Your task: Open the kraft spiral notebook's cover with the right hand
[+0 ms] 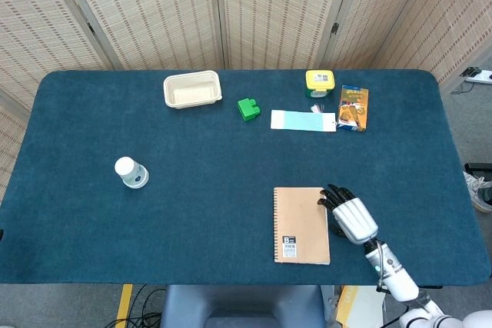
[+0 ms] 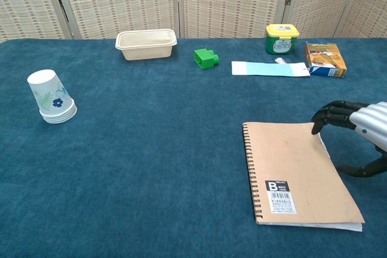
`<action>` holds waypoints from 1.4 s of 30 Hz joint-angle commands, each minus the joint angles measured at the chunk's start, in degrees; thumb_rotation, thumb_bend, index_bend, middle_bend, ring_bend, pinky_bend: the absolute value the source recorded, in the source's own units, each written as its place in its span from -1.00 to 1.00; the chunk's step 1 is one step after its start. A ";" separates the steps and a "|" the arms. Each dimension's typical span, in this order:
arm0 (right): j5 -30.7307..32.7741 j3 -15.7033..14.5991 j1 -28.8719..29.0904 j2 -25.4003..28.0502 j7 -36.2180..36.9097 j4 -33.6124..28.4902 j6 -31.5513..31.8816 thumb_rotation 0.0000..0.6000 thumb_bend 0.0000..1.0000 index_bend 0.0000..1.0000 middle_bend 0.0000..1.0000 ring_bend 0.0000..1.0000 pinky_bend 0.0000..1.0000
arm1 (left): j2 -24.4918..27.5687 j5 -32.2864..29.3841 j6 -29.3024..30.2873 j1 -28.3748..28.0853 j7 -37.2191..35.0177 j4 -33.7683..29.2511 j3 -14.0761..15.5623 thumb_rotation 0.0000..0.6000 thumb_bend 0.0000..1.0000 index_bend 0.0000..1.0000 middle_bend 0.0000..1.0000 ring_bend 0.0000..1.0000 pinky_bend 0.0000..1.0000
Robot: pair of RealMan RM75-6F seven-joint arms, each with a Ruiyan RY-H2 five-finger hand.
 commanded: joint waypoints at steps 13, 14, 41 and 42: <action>0.32 0.61 1.42 -1.39 1.72 1.07 -0.53 1.00 -0.50 -0.38 -0.52 -0.73 -0.52 | 0.00 -0.06 0.00 0.04 -0.19 0.13 -0.10 1.00 -0.48 -0.80 -0.86 -0.81 -0.59; 0.30 0.67 1.56 -1.48 1.98 1.12 -0.48 1.00 -0.50 -0.38 -0.52 -0.73 -0.52 | 0.02 -0.03 0.02 0.05 -0.25 0.15 -0.10 1.00 -0.48 -0.80 -0.86 -0.81 -0.59; -2.05 5.67 10.03 -3.06 2.60 -5.57 1.98 1.00 -0.53 -0.44 -0.60 -0.73 -0.47 | 1.74 -4.57 0.10 1.26 -4.60 0.59 -2.93 1.00 -0.48 -0.80 -0.86 -0.81 -0.59; -1.90 6.00 10.73 -3.01 2.54 -6.16 1.25 1.00 -0.53 -0.50 -0.63 -0.73 -0.47 | 1.92 -4.80 -0.10 1.32 -5.08 0.65 -3.07 1.00 -0.48 -0.80 -0.86 -0.81 -0.59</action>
